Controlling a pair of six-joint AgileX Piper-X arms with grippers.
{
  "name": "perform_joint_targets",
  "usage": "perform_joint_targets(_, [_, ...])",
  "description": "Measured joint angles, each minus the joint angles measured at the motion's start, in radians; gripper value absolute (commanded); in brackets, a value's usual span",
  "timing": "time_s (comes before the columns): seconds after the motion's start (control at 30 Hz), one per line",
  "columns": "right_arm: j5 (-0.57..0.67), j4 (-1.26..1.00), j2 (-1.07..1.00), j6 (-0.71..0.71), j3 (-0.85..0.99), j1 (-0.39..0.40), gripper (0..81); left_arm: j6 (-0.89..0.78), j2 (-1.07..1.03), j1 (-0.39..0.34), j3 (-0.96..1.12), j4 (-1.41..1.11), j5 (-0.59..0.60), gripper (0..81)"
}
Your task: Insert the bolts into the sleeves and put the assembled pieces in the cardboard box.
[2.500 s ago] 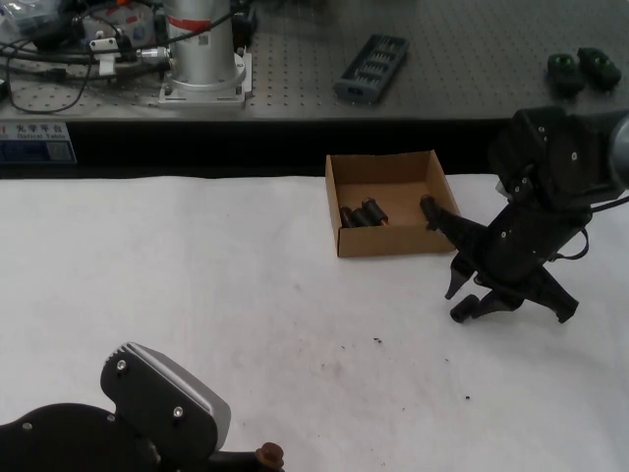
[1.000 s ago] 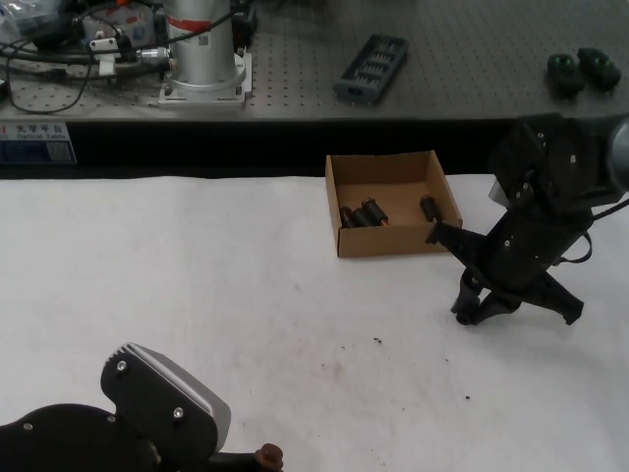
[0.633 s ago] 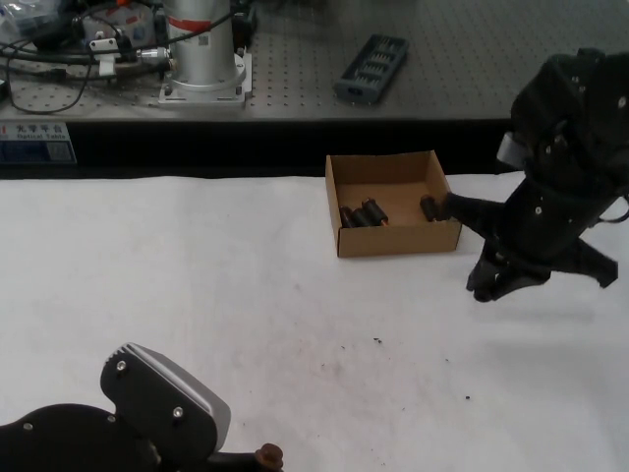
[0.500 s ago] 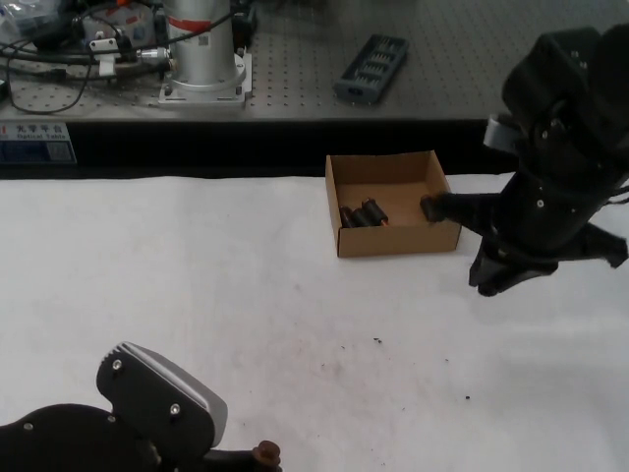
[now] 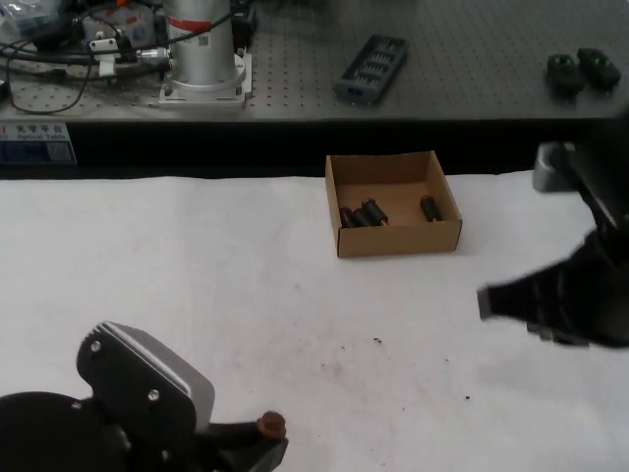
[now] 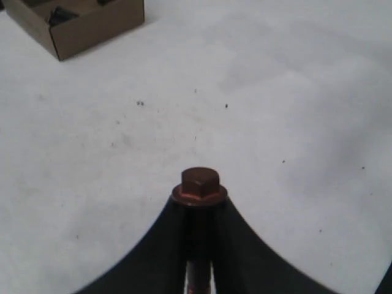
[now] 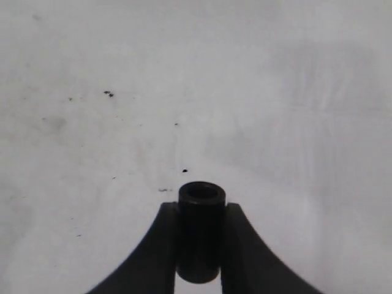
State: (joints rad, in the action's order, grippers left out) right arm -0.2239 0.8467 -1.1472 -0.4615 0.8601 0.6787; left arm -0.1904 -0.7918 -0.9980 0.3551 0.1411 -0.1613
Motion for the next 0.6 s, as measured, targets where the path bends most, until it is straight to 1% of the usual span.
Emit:
perform_joint_targets(0.17, [0.136, -0.202, 0.218, 0.063, -0.204, 0.027, 5.2, 0.036, 0.051, 0.000, 0.000, -0.053, -0.004, 0.6])
perform_joint_targets(0.2, [0.182, -0.300, 0.309, 0.092, -0.287, 0.040, 5.2, 0.040, 0.060, 0.000, 0.000, -0.069, -0.003, 0.6])
perform_joint_targets(0.33, [0.264, -0.480, 0.448, 0.149, -0.440, 0.077, 5.2, 0.045, 0.089, 0.000, 0.000, -0.118, -0.005, 0.6])
perform_joint_targets(0.5, [0.349, -0.758, 0.622, 0.206, -0.657, 0.147, 5.2, 0.047, 0.119, 0.000, 0.000, -0.196, 0.007, 0.6])
perform_joint_targets(0.6, [0.371, -0.930, 0.701, 0.290, -0.779, 0.188, 5.2, 0.047, 0.121, 0.000, 0.000, -0.260, 0.090, 0.6])
